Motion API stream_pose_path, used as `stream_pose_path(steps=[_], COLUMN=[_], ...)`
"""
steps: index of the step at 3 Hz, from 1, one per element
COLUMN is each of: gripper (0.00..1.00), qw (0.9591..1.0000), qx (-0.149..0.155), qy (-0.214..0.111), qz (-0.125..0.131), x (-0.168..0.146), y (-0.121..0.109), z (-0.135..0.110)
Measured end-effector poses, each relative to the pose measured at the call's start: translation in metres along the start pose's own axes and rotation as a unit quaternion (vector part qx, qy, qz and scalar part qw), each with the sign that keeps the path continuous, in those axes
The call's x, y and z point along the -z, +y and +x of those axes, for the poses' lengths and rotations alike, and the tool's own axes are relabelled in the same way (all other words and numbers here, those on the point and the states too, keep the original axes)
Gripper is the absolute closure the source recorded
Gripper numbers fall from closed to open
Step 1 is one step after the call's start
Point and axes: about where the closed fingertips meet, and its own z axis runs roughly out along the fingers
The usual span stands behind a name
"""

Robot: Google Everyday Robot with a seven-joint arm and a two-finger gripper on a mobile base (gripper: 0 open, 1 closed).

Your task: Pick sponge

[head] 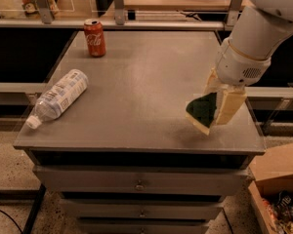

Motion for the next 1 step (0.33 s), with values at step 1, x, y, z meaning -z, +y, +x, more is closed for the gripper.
stream_pose_path(steps=[1], gripper=[1.00], qw=[1.0000], qx=[0.000], qy=[0.000], qz=[0.000], x=[0.0000], y=[0.0000], z=[0.0000])
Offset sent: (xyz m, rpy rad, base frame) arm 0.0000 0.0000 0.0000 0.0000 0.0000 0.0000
